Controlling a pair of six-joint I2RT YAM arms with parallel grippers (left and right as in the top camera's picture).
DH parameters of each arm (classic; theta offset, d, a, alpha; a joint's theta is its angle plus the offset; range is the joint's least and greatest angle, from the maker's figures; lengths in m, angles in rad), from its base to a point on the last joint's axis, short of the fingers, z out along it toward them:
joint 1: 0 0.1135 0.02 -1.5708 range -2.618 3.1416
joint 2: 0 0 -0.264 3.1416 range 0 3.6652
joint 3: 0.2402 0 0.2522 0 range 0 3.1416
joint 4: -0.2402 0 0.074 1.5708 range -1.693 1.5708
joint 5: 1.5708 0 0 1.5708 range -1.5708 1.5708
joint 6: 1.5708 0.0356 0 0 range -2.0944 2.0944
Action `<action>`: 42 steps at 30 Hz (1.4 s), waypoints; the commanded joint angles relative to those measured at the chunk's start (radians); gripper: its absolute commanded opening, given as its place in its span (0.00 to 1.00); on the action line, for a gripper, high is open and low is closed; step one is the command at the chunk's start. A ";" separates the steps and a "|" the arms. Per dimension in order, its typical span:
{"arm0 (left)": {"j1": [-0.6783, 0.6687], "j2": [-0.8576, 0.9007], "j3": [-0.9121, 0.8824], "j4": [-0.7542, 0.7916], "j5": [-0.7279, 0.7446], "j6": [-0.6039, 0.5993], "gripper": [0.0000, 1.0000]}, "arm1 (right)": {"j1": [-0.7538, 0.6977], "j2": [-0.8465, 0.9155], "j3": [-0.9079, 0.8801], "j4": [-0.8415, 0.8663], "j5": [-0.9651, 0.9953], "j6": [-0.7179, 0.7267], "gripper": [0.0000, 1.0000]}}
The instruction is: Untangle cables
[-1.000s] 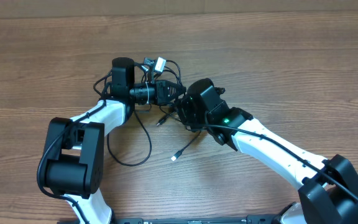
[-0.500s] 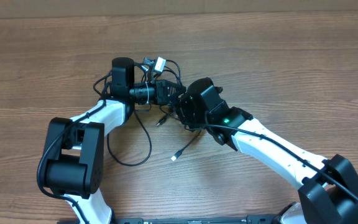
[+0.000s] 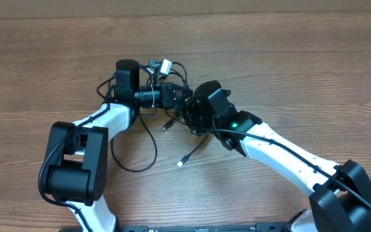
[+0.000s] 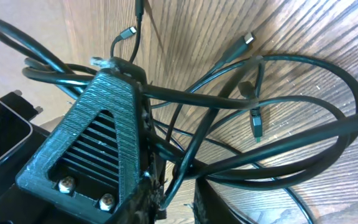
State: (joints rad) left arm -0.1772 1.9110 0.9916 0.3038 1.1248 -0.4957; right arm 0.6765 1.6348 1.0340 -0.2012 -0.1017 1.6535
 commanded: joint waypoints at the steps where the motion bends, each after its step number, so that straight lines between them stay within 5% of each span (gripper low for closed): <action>1: -0.007 -0.026 -0.002 0.000 0.021 0.000 0.04 | 0.004 0.001 0.014 0.013 0.019 0.003 0.19; 8: -0.007 -0.026 -0.002 0.000 0.020 -0.032 0.04 | 0.016 0.027 0.014 -0.016 0.020 0.003 0.18; 11: -0.006 -0.026 -0.002 0.000 0.016 -0.032 0.04 | 0.016 0.028 0.014 -0.065 0.018 0.003 0.04; 16: 0.002 -0.026 -0.002 -0.013 -0.039 -0.032 0.04 | 0.015 0.026 0.014 -0.156 0.006 -0.026 0.04; 32: 0.115 -0.026 -0.002 -0.085 -0.085 -0.032 0.04 | 0.000 -0.057 0.014 -0.432 0.057 -0.456 0.04; 42: 0.140 -0.026 -0.002 -0.098 -0.085 -0.032 0.04 | -0.084 -0.057 0.014 -0.760 0.232 -0.495 0.04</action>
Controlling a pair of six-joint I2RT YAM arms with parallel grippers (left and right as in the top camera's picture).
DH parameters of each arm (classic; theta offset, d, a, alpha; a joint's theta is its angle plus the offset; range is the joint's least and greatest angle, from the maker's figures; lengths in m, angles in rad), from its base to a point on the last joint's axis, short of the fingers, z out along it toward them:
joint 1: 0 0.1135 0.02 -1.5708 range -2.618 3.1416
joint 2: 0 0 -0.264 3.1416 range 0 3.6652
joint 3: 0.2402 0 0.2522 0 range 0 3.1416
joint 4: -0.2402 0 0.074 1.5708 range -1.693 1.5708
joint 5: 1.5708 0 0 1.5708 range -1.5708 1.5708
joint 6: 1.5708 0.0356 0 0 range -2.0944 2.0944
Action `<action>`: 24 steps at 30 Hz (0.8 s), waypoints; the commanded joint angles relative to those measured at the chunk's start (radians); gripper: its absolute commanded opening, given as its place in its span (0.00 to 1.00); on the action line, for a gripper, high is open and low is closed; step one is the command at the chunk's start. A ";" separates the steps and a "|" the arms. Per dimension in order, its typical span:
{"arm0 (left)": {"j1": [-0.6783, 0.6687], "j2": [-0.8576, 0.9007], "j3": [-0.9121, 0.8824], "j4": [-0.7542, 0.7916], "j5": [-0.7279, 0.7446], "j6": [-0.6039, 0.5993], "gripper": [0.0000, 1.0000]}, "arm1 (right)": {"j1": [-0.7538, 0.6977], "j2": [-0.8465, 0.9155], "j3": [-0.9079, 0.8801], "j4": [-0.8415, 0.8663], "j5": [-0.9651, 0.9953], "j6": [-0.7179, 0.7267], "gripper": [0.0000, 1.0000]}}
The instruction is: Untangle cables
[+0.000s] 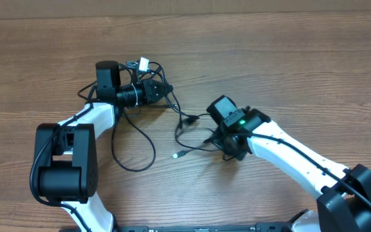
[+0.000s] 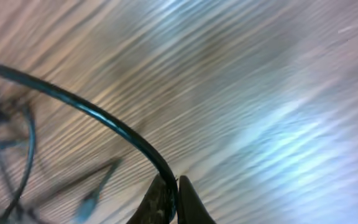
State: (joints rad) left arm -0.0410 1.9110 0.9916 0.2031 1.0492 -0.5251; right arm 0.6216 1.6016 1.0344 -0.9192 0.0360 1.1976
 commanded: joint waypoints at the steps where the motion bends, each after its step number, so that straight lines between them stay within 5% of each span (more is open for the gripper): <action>1: 0.003 -0.026 -0.002 0.002 -0.010 -0.002 0.04 | -0.042 -0.024 0.014 -0.072 0.116 -0.041 0.04; 11: 0.003 -0.026 -0.002 -0.015 -0.023 0.005 0.04 | -0.131 -0.023 0.014 -0.146 0.136 -0.078 0.04; 24: 0.003 -0.026 -0.002 -0.020 -0.035 0.005 0.04 | -0.169 -0.023 0.014 -0.092 0.123 -0.088 0.40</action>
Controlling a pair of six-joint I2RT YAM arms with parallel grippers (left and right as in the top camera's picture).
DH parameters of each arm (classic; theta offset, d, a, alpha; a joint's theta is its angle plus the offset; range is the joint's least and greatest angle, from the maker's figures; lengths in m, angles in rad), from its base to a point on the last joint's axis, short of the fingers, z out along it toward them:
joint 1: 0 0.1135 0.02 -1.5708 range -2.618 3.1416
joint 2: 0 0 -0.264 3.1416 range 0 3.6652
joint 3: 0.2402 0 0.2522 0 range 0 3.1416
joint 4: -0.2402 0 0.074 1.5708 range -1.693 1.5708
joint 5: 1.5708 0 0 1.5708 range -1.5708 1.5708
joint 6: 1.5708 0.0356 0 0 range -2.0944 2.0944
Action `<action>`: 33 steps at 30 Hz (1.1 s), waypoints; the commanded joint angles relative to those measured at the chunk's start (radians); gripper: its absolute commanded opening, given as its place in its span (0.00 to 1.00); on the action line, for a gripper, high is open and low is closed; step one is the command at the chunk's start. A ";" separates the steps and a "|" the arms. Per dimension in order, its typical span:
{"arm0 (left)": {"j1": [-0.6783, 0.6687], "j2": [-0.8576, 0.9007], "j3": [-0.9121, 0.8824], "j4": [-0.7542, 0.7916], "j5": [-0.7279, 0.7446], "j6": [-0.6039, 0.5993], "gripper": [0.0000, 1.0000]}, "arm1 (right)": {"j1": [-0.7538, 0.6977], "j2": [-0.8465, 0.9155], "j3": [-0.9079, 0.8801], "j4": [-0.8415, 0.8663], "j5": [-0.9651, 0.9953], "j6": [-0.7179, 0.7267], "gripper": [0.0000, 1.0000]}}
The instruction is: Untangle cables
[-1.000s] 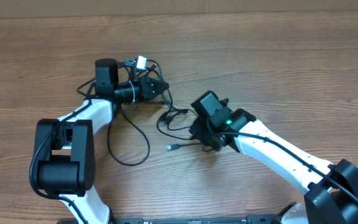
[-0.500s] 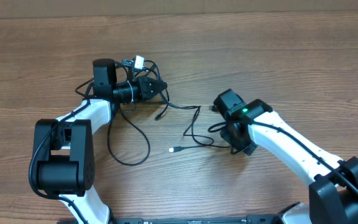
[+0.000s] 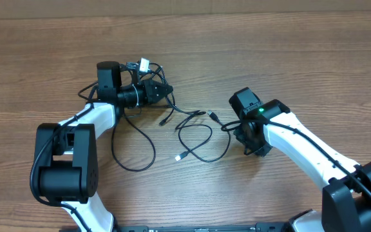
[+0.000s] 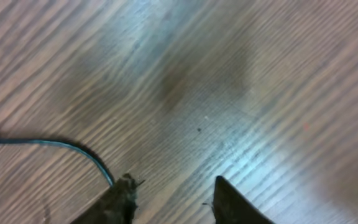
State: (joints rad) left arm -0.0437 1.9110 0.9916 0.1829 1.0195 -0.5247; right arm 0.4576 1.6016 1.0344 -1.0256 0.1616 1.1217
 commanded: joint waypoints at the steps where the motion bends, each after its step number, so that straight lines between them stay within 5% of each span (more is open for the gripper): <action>1: 0.006 -0.026 -0.002 0.001 0.002 0.004 0.04 | -0.005 -0.023 0.014 0.033 -0.023 -0.033 0.40; 4: 0.006 -0.026 -0.002 0.009 0.032 0.004 0.04 | -0.005 -0.023 0.014 0.126 -0.131 -0.166 0.47; 10: 0.006 -0.026 -0.002 0.074 0.153 0.009 0.11 | -0.005 -0.023 0.014 0.301 -0.346 -0.325 0.79; 13: 0.006 -0.026 -0.002 0.083 0.166 0.009 0.47 | -0.005 -0.023 0.014 0.347 -0.373 -0.323 0.86; 15: 0.006 -0.026 -0.002 0.072 0.126 0.010 0.88 | -0.005 -0.023 0.014 0.361 -0.373 -0.324 0.88; 18: 0.006 -0.026 -0.002 0.023 0.037 0.021 1.00 | -0.005 -0.023 0.014 0.367 -0.372 -0.323 0.91; 25: 0.006 -0.026 -0.002 -0.082 -0.138 0.020 0.95 | -0.005 -0.023 0.014 0.367 -0.317 -0.323 0.95; 33: 0.006 -0.026 -0.002 -0.082 -0.130 0.020 0.43 | -0.005 -0.023 0.014 0.367 -0.283 -0.323 0.98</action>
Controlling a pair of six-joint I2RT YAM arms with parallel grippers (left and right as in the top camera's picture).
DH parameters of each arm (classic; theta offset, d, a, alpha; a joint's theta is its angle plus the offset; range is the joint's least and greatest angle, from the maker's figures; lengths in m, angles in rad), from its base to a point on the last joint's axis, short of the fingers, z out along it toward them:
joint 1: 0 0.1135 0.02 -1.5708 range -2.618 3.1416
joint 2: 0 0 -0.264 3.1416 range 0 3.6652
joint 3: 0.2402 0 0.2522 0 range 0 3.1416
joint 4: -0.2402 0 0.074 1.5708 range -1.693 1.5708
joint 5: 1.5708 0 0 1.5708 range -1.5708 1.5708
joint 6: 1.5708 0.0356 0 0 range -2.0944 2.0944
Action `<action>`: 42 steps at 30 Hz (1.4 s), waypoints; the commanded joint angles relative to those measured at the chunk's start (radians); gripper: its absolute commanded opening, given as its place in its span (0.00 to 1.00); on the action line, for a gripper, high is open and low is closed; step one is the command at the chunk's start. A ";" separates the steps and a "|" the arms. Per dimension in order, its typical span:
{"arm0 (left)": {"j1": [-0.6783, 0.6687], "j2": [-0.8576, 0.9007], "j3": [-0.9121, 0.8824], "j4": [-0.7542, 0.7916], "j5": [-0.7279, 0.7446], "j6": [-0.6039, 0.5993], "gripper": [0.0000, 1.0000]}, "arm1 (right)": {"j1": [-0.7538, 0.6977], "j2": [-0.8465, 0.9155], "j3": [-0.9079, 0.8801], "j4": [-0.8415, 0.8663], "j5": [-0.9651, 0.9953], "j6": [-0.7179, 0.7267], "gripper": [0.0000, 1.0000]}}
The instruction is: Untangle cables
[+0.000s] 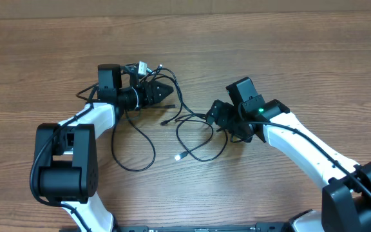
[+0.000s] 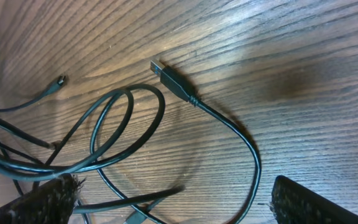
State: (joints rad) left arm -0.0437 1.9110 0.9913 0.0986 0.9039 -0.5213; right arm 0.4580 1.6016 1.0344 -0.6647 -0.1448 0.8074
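Several black cables lie tangled on the wooden table (image 1: 314,58). The knot of the bundle (image 1: 142,69) sits at my left gripper (image 1: 167,91), whose jaws look shut on its strands. A freed cable forms a loose loop (image 1: 198,138) ending in a light-tipped plug (image 1: 178,156). My right gripper (image 1: 216,118) hovers wide open over that loop's upper right. In the right wrist view a USB plug (image 2: 168,76) and its cable lie between the spread fingers (image 2: 306,202), untouched, with overlapping loops (image 2: 123,124) to the left.
A long strand curves from the bundle toward the front left (image 1: 134,161). A small connector (image 1: 165,120) lies between the two grippers. Bare wood surrounds the cables on all sides.
My right gripper, open to the right of the loose loop, has moved up and left and now hangs wide open over the loop's plug end. The left arm and bundle have barely shifted.
Both grippers were first pressed together in the tangle at mid table. Then the left held the bundle farther left while the right, shut on one cable, had drawn it out rightward. The right then stood open with that cable lying looped; now it is back over it.
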 commanded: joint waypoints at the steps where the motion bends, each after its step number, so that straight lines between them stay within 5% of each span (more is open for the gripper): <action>1: 0.006 -0.026 -0.001 0.002 -0.014 0.016 0.35 | -0.006 -0.023 0.014 0.006 0.023 -0.009 0.98; 5: 0.006 -0.026 -0.001 0.002 -0.017 0.017 0.06 | -0.004 -0.023 0.014 0.014 -0.019 -0.010 0.79; 12: 0.004 -0.026 -0.001 0.002 -0.017 0.017 0.04 | -0.004 -0.020 0.014 0.110 0.013 -0.010 0.28; 20: 0.004 -0.026 -0.001 -0.025 -0.071 0.016 0.04 | -0.003 0.029 0.014 0.273 0.055 -0.009 0.23; 28: 0.004 -0.026 -0.001 -0.024 -0.073 0.016 0.05 | 0.032 0.157 0.014 0.359 -0.245 -0.014 0.24; 36: 0.004 -0.026 -0.001 -0.024 -0.073 0.016 0.08 | 0.130 0.197 0.014 0.398 -0.302 -0.190 0.23; 42: 0.004 -0.026 -0.001 -0.024 -0.074 0.016 0.09 | 0.143 0.197 0.014 0.453 -0.304 -0.188 0.31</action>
State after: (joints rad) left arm -0.0437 1.9110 0.9901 0.0742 0.8391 -0.5175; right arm 0.6025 1.8023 1.0340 -0.2253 -0.4309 0.6540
